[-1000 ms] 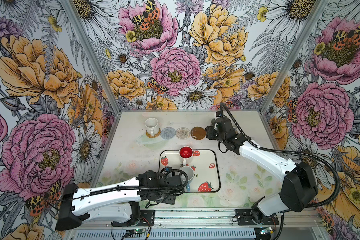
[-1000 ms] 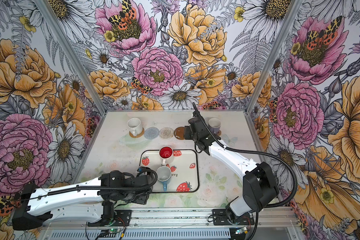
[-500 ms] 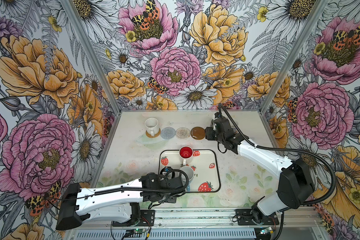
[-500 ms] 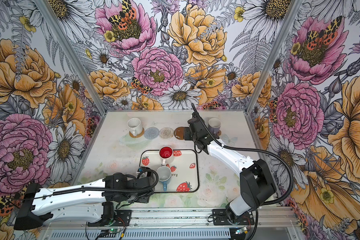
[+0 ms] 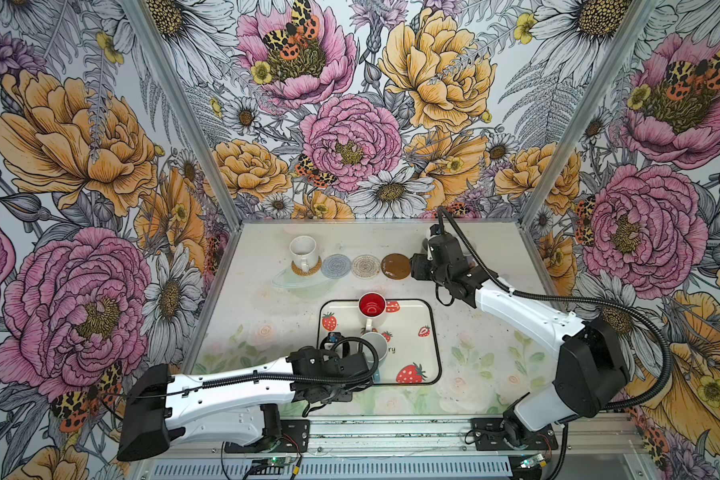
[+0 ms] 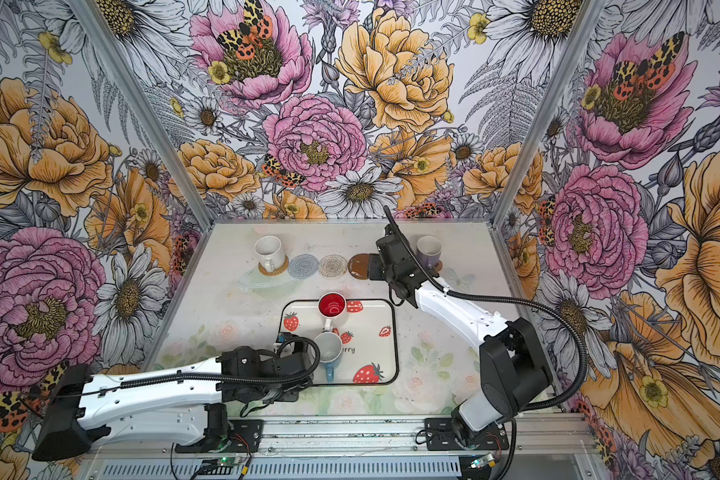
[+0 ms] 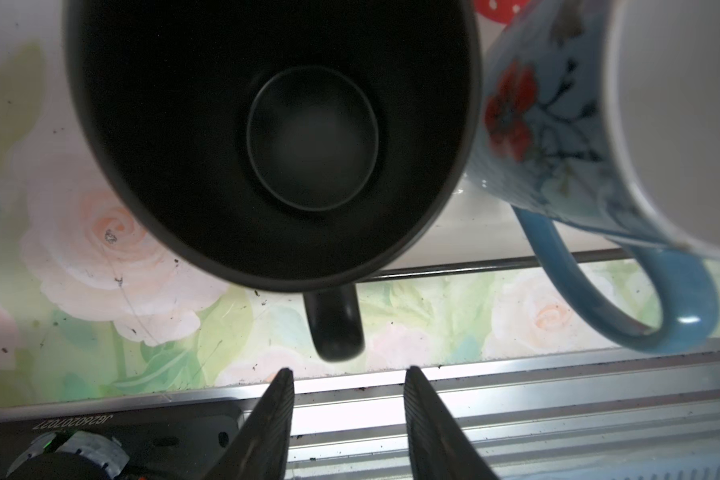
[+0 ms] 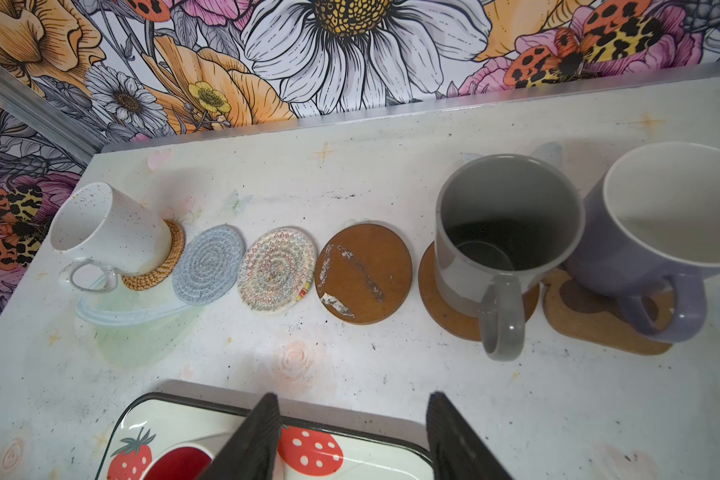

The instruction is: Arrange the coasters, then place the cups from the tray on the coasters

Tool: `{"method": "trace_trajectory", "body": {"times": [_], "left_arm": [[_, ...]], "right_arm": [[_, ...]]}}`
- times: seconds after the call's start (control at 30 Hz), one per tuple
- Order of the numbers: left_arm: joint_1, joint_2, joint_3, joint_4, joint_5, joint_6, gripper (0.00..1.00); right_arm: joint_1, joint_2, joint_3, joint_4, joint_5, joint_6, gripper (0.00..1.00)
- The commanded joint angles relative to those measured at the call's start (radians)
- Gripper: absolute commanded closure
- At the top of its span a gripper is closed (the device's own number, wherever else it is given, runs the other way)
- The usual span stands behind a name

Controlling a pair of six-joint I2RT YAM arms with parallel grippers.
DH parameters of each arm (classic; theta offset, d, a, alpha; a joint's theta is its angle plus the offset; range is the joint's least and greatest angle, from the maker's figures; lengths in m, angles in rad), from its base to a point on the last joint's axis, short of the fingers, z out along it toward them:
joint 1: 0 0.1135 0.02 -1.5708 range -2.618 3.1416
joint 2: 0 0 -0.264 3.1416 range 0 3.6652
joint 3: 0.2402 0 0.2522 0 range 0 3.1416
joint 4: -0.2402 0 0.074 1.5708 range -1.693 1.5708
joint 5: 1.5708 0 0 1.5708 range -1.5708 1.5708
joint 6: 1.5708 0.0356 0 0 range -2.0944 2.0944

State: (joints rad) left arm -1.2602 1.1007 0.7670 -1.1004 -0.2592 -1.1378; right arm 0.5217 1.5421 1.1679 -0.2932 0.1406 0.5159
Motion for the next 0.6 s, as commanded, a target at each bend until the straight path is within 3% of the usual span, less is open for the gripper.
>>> {"method": "trace_trajectory", "body": {"times": [0.0,0.57], "left_arm": [[0.018,0.005,-0.016,0.031,-0.037,0.000,0.57],[0.055,0.029,-0.040,0.069,-0.046,0.018,0.72]], "right_arm": [[-0.009,0.018,0.022,0.034,-0.005,0.009,0.41],[-0.017,0.035,0.026,0.035,-0.014,0.012,0.41]]}}
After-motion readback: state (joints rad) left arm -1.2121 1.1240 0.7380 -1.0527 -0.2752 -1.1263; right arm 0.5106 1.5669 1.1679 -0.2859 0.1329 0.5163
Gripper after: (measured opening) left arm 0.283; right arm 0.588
